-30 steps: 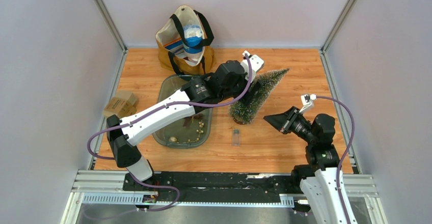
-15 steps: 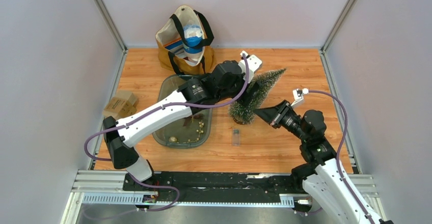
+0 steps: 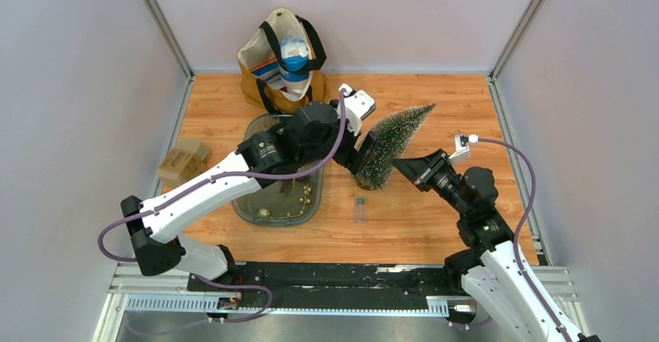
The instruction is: Decorate the small christmas tree
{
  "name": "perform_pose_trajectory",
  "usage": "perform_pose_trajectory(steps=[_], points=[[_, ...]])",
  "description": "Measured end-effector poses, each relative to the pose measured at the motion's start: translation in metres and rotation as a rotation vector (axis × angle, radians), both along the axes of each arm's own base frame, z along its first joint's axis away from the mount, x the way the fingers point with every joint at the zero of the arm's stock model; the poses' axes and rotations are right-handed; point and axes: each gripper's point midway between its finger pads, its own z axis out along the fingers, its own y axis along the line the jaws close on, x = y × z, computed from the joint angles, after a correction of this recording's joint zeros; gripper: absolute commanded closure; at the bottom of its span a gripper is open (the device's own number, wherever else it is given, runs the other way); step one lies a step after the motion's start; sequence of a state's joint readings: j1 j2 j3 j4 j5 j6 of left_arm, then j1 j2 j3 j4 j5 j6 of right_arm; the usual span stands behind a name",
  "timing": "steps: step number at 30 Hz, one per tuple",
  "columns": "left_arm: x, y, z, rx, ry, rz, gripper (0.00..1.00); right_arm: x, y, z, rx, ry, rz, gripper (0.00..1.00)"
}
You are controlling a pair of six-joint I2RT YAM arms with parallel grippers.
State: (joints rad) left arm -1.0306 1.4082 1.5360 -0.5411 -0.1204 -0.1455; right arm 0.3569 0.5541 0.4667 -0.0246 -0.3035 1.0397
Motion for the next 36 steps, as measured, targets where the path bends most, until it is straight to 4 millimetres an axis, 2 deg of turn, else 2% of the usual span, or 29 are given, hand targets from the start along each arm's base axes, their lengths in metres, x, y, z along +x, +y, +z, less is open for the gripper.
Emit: perform_pose_trajectory(steps=[6, 13, 15, 17, 23, 26, 33, 36], points=[[-0.03, -0.008, -0.02, -0.062, 0.136, -0.103, 0.24, 0.0, 0.0, 0.001, 0.011, 0.008, 0.001, 1.0], [-0.053, -0.016, -0.073, -0.128, 0.351, -0.093, 0.24, -0.002, 0.0, 0.004, 0.02, 0.0, 0.004, 1.0], [-0.056, -0.018, -0.08, -0.147, 0.387, -0.079, 0.23, -0.003, 0.0, 0.006, 0.022, -0.004, 0.004, 1.0], [-0.057, -0.022, -0.078, -0.184, 0.41, -0.071, 0.24, -0.004, 0.0, 0.007, 0.024, -0.007, 0.005, 1.0], [-0.057, -0.038, -0.052, -0.313, 0.421, -0.096, 0.27, -0.005, 0.001, 0.008, 0.026, -0.007, 0.015, 1.0], [-0.058, -0.044, -0.046, -0.343, 0.431, -0.114, 0.29, -0.005, 0.002, 0.007, 0.026, -0.003, 0.021, 1.0], [-0.057, -0.056, -0.063, -0.325, 0.474, -0.123, 0.34, -0.007, 0.003, 0.008, 0.031, 0.0, 0.031, 1.0], [-0.057, -0.058, -0.07, -0.312, 0.487, -0.12, 0.39, -0.008, 0.004, 0.007, 0.032, 0.001, 0.037, 1.0]])
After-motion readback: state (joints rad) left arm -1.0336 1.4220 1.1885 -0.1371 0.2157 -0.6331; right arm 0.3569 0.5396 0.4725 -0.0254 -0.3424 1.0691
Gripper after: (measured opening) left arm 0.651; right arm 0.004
